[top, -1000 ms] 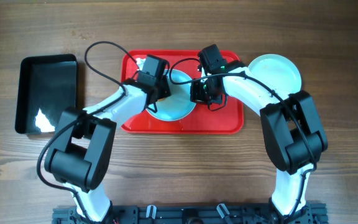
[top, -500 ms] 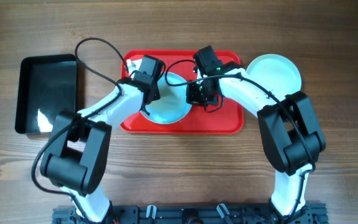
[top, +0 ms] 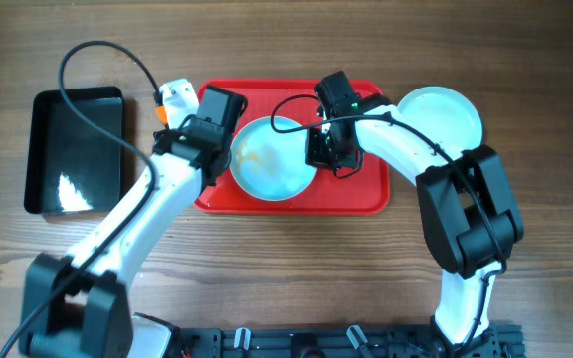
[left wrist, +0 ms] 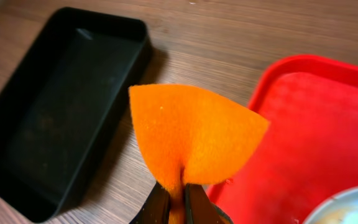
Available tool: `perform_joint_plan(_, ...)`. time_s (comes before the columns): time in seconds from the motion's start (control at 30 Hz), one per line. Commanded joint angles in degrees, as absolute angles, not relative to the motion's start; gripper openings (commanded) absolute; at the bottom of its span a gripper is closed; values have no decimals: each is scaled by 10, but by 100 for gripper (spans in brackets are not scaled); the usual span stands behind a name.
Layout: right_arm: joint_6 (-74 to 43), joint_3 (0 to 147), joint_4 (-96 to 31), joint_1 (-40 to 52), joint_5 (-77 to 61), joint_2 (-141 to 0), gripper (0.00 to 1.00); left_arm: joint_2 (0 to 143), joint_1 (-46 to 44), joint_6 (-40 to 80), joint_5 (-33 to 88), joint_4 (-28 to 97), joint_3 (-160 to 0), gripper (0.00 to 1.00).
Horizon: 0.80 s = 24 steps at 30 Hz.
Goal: Clean dirty plates on tray and stack at the side
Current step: 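Lift the plate with the right gripper toward the right-side stack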
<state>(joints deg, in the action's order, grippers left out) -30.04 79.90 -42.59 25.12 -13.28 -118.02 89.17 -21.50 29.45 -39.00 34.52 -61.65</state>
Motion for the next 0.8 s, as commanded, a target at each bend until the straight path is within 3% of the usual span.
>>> perform_joint_plan(0.0,-266,857,-480,243,1,-1137,4,870,-218,305,-233,360,-612,4)
perform_joint_plan(0.23,-167,984,-604,251,190,-1076,4,871,-218,305,-91,372,-610,4)
perform_joint_plan(0.77,-29,996,-633,413,678,-1055,4,871,-218,400,-84,400,-606,4)
